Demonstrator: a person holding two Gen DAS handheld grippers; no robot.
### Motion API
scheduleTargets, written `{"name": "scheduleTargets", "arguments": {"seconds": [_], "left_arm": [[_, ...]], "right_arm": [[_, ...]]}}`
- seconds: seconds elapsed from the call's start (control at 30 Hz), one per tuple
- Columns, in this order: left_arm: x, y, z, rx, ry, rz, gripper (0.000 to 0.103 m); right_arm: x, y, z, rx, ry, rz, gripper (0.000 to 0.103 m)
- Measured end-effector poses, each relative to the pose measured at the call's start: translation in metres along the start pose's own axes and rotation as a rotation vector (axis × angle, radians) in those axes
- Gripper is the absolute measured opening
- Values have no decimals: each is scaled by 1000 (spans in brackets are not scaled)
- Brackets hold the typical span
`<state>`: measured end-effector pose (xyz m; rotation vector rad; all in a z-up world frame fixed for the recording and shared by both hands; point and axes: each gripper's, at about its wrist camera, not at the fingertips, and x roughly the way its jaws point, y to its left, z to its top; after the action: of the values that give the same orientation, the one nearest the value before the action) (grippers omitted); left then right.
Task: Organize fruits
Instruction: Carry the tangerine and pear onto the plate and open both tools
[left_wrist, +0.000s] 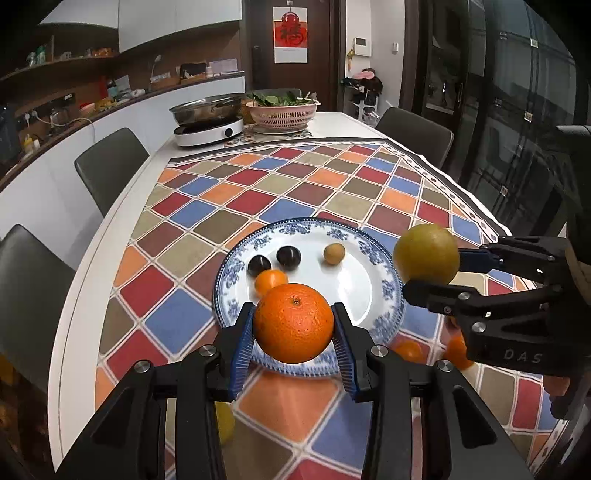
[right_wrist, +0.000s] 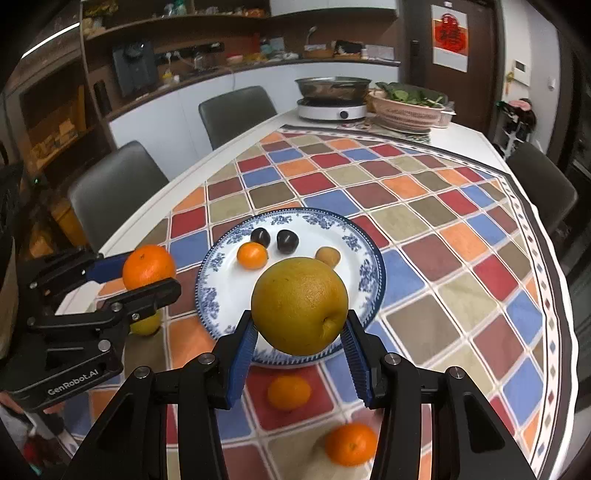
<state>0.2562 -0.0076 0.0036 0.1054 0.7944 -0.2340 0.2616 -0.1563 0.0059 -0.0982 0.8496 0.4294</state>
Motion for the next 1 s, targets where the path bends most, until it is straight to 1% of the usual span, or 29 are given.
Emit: {"name": "scheduleTargets", "arguments": {"seconds": [0.2, 0.4, 0.53, 0.6, 0.77, 0.87, 1.0], "left_arm": [[29, 7, 8, 1, 41, -1, 40], [59, 11, 8, -19, 108, -16, 40], [75, 13, 5, -34, 148, -22, 40], [81, 15, 5, -35, 157, -20, 40], [86, 18, 7, -45, 169, -16, 40], [83, 19, 7, -46, 168, -18, 41], [71, 16, 9, -38, 133, -6, 50]], "right_arm": [[35, -8, 16, -31, 70, 10, 47], [67, -18, 21, -28, 141, 25, 47], [84, -24, 22, -15, 173, 28, 47], [86, -26, 25, -15, 167, 30, 43], [88, -26, 36, -9, 149, 27, 43], [84, -26, 36, -2, 140, 19, 43], [74, -28, 32, 23, 122, 3, 43]]}}
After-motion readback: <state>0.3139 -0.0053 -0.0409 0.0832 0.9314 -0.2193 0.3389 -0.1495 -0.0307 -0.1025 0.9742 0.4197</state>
